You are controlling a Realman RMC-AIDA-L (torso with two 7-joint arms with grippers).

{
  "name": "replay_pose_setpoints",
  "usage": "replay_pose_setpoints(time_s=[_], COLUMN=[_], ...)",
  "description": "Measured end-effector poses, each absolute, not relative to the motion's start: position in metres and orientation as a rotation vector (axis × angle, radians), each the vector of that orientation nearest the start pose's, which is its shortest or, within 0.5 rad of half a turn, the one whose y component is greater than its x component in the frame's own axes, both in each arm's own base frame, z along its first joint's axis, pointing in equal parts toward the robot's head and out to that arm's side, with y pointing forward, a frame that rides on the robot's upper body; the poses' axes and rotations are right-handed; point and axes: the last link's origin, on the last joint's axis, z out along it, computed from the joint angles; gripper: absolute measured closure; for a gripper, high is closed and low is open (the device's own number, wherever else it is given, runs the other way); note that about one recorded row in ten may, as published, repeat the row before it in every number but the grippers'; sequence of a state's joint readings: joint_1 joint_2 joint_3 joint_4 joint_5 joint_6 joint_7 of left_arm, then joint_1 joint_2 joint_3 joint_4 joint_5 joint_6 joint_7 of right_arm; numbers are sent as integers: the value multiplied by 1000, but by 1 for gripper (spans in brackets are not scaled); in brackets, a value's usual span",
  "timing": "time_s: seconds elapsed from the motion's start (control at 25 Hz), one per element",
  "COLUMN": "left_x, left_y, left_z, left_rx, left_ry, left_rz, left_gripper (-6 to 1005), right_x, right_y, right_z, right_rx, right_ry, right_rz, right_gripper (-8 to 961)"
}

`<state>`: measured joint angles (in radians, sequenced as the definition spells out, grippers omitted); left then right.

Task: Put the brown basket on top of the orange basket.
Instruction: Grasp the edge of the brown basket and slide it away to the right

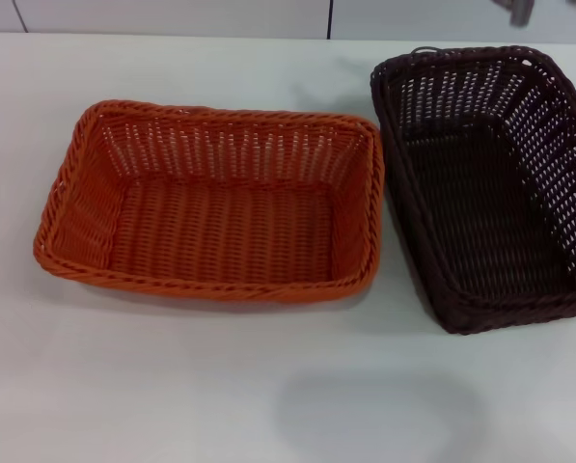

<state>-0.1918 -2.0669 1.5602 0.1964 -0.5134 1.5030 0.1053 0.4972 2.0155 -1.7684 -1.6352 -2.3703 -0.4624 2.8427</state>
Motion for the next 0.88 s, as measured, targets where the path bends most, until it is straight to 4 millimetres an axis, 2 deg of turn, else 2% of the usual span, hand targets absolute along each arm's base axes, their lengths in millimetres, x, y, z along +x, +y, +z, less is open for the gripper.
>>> replay_pose_setpoints(time_s=[0.08,0.24,0.52,0.72,0.88], left_x=[-391,-397,-404,-406,-408], left_y=[244,248,253,257,262], left_z=[90,87,85,85,85], left_rx=[-1048,-1066,-1072,-1075,-1076], left_ry=[-272,-315,-366,-386,-407], left_rz=[-465,-435,-402,-392,-382], left_gripper=[197,197,197,197,197], right_x=[15,15,55,81,96], right_y=[379,369,343,322,313], right_z=[31,57,91,105,110], right_rx=[-2322,-2501,-2806,-2919,-2950], right_ry=[478,600,776,708,614], right_rz=[615,430,126,-69,-190], right_gripper=[128,128,128,128,128])
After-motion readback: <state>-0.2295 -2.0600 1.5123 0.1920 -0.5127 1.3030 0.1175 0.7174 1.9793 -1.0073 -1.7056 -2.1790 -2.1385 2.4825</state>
